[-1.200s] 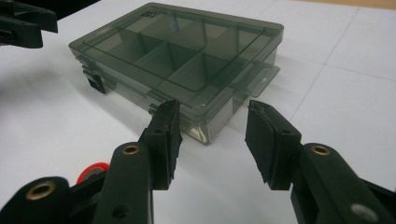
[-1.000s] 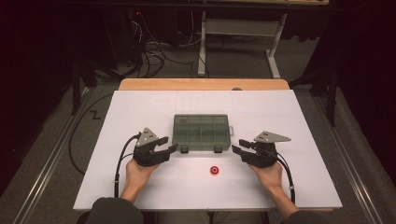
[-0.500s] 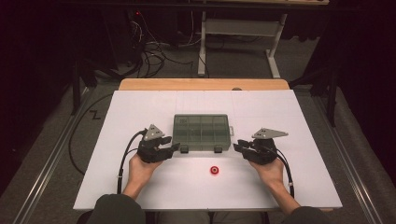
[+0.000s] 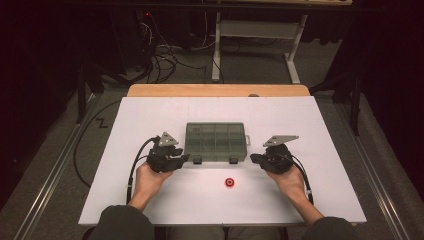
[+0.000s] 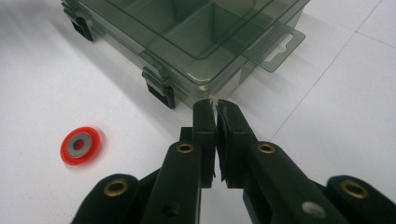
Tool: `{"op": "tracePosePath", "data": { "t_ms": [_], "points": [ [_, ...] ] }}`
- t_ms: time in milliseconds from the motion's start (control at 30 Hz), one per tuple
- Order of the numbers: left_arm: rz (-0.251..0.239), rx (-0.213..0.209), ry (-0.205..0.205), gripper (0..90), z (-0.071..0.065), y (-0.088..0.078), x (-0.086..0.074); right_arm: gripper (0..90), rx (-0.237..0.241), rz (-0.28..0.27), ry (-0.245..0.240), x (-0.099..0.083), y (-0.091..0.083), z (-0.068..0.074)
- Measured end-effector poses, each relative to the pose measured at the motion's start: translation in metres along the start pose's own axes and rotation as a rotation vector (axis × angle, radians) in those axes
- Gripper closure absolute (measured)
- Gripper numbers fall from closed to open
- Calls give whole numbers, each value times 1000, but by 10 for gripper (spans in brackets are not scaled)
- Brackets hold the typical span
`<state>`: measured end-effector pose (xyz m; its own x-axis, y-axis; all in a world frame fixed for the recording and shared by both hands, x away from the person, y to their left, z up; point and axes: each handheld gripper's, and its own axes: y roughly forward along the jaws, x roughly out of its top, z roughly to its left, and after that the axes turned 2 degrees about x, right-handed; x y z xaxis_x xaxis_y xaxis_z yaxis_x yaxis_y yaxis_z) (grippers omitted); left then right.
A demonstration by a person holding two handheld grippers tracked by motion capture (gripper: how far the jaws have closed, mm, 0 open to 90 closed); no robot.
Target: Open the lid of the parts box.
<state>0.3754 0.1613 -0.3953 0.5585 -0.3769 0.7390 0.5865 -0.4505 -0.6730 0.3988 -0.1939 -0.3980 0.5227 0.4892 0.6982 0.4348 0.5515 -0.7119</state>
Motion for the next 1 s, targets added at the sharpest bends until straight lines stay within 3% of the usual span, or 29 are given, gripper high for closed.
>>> {"op": "tracePosePath", "data": {
  "t_ms": [333,1000],
  "points": [
    [66,17,24,698,0,0,6,899,-3,83,-5,9,5,0],
    [205,34,69,750,-2,9,12,900,10,176,-28,20,14,3]
  ]
}}
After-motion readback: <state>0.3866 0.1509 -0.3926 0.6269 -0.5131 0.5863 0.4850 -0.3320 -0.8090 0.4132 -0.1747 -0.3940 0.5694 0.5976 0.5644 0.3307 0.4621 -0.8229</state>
